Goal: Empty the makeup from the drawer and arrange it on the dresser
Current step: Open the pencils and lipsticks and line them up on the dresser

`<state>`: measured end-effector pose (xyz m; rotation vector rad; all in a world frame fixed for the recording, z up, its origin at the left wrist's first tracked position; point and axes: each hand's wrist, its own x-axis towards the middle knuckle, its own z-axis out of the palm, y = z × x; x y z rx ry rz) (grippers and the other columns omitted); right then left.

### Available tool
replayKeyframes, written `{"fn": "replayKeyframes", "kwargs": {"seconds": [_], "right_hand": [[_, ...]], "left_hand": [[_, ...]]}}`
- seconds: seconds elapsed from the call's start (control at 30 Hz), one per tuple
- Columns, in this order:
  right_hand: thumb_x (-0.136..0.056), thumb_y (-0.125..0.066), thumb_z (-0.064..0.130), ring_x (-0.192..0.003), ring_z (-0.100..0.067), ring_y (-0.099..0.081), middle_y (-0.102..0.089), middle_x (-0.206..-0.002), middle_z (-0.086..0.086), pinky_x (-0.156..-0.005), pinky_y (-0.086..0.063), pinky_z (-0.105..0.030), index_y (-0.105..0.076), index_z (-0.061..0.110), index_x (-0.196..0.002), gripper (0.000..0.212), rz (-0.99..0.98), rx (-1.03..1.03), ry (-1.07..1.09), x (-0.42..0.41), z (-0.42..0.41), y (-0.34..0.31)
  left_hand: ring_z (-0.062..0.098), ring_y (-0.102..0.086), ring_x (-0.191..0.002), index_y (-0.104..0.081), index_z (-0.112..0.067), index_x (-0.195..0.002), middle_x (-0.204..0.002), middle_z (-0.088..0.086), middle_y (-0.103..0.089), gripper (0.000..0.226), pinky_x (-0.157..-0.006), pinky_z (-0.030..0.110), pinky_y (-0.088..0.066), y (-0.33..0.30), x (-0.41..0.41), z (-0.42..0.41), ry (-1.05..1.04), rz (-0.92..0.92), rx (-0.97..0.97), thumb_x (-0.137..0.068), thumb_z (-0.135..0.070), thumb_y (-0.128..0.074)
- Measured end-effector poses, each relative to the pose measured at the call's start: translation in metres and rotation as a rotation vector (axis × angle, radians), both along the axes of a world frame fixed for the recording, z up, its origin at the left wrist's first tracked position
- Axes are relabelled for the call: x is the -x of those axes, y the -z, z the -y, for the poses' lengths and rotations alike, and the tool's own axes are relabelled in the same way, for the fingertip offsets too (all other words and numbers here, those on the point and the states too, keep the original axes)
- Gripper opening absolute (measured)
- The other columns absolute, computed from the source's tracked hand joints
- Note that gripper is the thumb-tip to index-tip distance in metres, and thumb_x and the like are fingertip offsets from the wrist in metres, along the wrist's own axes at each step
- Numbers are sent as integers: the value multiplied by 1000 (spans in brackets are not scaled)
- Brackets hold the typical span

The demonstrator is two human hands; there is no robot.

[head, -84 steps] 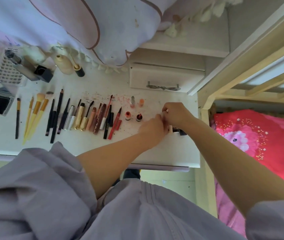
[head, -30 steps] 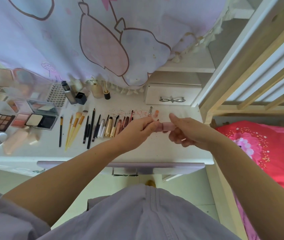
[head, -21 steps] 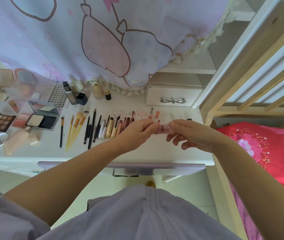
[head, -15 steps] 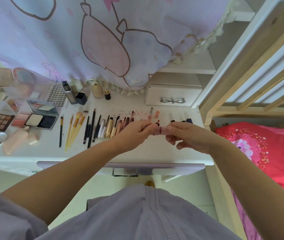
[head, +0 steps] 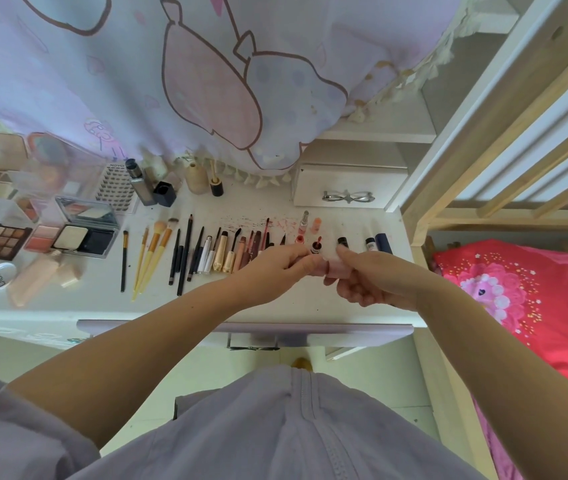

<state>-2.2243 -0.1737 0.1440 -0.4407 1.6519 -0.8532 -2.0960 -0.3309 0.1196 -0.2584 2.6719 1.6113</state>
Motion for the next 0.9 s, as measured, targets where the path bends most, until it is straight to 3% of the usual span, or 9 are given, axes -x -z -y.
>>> {"fn": "replayKeyframes", "kwargs": {"seconds": [0.07, 0.17, 0.3, 0.4, 0.47, 0.6, 0.7, 0.77, 0.9], "right_hand": [[-97, -41, 44, -57, -6, -48, -57, -69, 4, -52, -40, -18, -62, 10, -104, 41, -29, 50, -20, 1, -1, 2], [-90, -55, 42, -73, -8, -57, -64, -83, 3, -60, -46, -19, -62, 16, -107, 33, -32, 115, 11, 4, -3, 1], [-95, -41, 51, -59, -8, -51, -62, -70, 2, -52, -41, -18, -64, 12, -100, 45, -9, 32, 15, 5, -4, -2], [-89, -58, 42, -73, -9, -57, -65, -81, 4, -63, -48, -21, -61, 15, -109, 35, -26, 128, 5, 7, -7, -1], [-81, -63, 46, -81, -10, -62, -68, -92, 3, -67, -50, -22, -60, 19, -111, 41, -16, 149, 30, 9, -8, -3], [-95, -39, 52, -58, -9, -54, -65, -73, 0, -52, -44, -18, -63, 12, -102, 47, -9, 41, 23, 7, -7, -3], [-90, -55, 43, -67, -6, -57, -64, -79, 3, -60, -48, -20, -63, 15, -103, 32, -22, 140, 11, 9, -11, -2], [-80, -65, 45, -79, -7, -63, -68, -89, 5, -66, -51, -21, -62, 20, -109, 38, -18, 179, 46, 10, -12, -5], [-88, -49, 51, -65, -9, -56, -67, -79, 0, -56, -46, -19, -63, 14, -108, 45, -22, 125, 31, 9, -11, -6]], "left_hand": [[-9, -46, -51, -55, -22, -80, -56, -18, -52, 26, -55, 6, -38, -1, 1, -1, 9, 2, -22, -98, -34, -41], [-17, -49, -54, -50, -34, -77, -56, -35, -54, 24, -53, 1, -36, -5, 0, 0, 11, -20, -35, -99, -29, -40], [-10, -48, -52, -50, -34, -73, -53, -20, -51, 26, -54, 4, -37, -7, 2, -2, -8, -37, 15, -98, -33, -42], [-11, -48, -53, -49, -33, -73, -54, -19, -51, 26, -53, 4, -37, -7, 2, -2, -10, -39, 6, -98, -31, -41], [-9, -47, -50, -50, -32, -74, -54, -15, -49, 26, -52, 5, -37, -6, 2, -2, -15, -30, 0, -99, -31, -41], [-8, -46, -49, -51, -29, -74, -49, -21, -49, 27, -52, 6, -36, -5, 5, -3, -13, -15, 12, -98, -33, -41], [-12, -48, -50, -53, -30, -79, -53, -27, -54, 25, -52, 4, -37, -6, 6, -3, 2, -5, -7, -99, -32, -39], [-8, -47, -48, -56, -28, -81, -53, -16, -53, 25, -50, 7, -37, -6, 7, -1, -15, 2, -9, -99, -34, -38], [-9, -48, -48, -52, -30, -75, -51, -26, -53, 28, -52, 6, -37, -7, 9, -3, 5, -15, 34, -99, -36, -38]]}}
